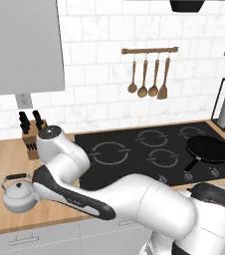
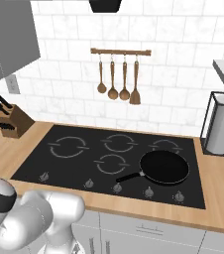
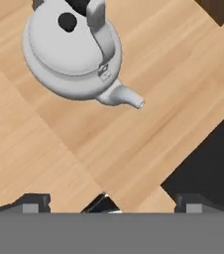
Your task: Pick the kettle from the counter and place it on a stove burner. Then turn the burner on.
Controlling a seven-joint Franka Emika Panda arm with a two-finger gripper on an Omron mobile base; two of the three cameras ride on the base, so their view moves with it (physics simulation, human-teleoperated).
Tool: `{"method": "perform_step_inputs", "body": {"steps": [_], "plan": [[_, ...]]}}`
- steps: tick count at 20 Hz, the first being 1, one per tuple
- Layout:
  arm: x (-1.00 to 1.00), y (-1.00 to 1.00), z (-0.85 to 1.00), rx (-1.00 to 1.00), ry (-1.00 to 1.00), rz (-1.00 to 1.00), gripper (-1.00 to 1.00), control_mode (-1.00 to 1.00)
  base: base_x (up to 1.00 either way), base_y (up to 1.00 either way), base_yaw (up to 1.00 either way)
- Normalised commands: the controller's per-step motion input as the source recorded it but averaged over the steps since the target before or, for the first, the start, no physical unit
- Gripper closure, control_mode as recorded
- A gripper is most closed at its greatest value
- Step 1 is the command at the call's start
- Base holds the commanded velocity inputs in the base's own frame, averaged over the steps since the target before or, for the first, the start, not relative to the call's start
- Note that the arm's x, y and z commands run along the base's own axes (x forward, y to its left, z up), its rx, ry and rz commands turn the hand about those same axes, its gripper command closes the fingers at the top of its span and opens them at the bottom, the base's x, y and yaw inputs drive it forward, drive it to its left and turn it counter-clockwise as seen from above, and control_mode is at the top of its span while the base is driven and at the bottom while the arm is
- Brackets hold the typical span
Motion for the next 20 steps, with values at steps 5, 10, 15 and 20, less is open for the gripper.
{"method": "perform_step_inputs", "body": {"steps": [5,10,15,20], "plan": [[0.65,1.0,0.09,-0.09,0.05,0.24,-1.0,-1.0,0.0,0.0,0.0],[0.73,0.92,-0.05,-0.12,0.11,0.22,-1.0,-1.0,0.0,0.0,0.0],[0.02,0.3,-0.06,-0.17,0.07,0.02,-1.0,-1.0,0.0,0.0,0.0],[0.12,0.16,-0.02,-0.08,0.0,0.0,-1.0,-1.0,0.0,0.0,0.0]]}}
